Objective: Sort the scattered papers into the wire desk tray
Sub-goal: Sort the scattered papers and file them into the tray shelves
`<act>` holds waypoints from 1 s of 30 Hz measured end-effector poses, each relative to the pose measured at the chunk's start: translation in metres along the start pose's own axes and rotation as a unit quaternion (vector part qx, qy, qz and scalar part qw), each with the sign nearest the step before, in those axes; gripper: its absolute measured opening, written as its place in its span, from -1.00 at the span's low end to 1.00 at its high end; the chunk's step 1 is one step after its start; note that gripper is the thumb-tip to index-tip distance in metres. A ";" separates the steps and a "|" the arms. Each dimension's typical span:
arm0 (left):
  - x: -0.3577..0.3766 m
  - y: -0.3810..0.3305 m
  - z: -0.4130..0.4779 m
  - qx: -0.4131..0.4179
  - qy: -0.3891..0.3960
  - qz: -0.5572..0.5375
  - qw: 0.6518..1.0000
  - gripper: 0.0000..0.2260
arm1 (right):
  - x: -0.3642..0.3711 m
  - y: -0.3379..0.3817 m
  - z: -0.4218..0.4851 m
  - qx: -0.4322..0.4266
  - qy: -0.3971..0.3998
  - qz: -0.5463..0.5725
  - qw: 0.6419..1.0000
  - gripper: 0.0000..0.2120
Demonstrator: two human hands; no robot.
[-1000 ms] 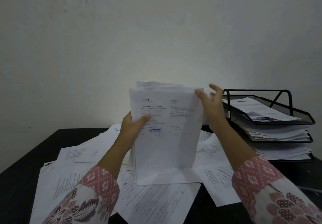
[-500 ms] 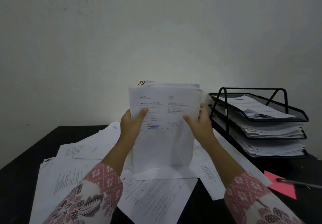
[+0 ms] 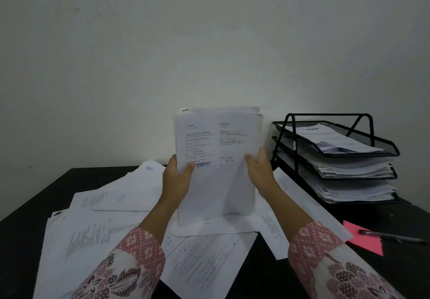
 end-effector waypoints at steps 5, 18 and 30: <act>0.002 -0.005 -0.005 0.005 -0.029 -0.031 0.999 -0.73 | -0.016 0.009 -0.005 -0.042 -0.004 -0.006 0.999 -0.84; 0.089 -0.024 0.002 -0.067 0.135 -0.025 0.988 -0.80 | -0.118 -0.002 0.007 0.015 -0.049 0.062 0.997 -0.87; 0.174 0.016 -0.075 -0.120 0.362 0.110 0.918 -0.58 | -0.197 -0.117 -0.010 0.241 -0.081 0.039 0.966 -0.75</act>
Point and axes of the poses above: each hand's wrist, its own z-axis towards the middle knuckle, its own x-axis out of the palm, y = z × x, the point moved 9 cm from there along z, towards the middle knuckle, and after that the axes turned 11 degrees about x, right-handed, at the moved point
